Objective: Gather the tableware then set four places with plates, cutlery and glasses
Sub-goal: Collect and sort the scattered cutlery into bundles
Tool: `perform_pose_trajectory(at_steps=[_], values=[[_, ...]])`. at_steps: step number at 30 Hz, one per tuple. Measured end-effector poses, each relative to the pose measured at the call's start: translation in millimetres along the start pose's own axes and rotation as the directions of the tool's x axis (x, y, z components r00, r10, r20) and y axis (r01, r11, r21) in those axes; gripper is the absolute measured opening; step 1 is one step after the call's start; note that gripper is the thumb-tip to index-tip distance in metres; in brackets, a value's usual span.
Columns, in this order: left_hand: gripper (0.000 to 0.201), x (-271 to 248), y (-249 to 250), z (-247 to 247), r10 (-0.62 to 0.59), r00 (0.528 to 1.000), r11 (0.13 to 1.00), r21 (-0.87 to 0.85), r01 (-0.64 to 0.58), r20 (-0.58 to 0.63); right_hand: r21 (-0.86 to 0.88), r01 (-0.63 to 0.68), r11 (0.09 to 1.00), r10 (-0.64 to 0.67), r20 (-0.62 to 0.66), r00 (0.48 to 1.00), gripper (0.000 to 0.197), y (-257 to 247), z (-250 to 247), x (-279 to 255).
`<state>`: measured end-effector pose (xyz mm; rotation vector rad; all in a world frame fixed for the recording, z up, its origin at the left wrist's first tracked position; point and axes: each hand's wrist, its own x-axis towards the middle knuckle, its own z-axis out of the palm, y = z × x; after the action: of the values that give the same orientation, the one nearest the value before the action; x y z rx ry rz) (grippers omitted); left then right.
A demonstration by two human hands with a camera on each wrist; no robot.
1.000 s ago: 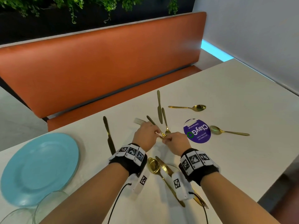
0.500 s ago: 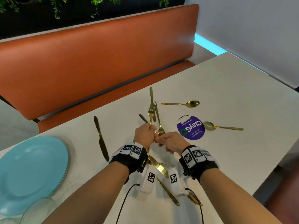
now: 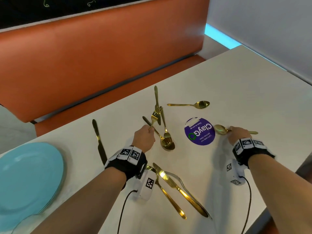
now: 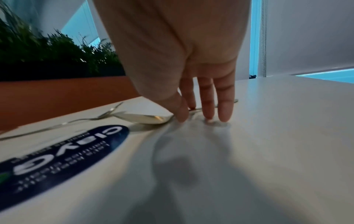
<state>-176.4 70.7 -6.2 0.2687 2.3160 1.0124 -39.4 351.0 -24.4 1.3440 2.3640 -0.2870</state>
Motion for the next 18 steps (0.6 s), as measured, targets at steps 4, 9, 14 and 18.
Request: perform_pose_trajectory(at_steps=[4,9,14,18], values=[[0.035,1.7,3.1,2.8,-0.013,1.000,1.000,-0.021,0.013,0.013,-0.150,0.025,0.988,-0.025,0.002,1.000,0.032,3.4,0.0,-3.2],[0.034,-0.4,6.8,1.7,0.012,1.000,1.000,-0.026,-0.011,0.027,-0.177,0.041,0.983,-0.050,-0.049,0.998,0.027,4.5,9.9,-8.2],[0.034,-1.1,7.9,3.3,0.028,0.999,0.995,-0.093,-0.027,0.019,0.061,0.096,0.994,-0.095,-0.029,0.995,0.022,-13.2,2.1,-16.9],[0.031,-1.6,11.9,4.9,0.010,1.000,0.982,-0.190,-0.005,0.025,0.627,0.042,0.777,-0.114,0.075,0.991,0.011,-53.5,-8.3,-34.5]])
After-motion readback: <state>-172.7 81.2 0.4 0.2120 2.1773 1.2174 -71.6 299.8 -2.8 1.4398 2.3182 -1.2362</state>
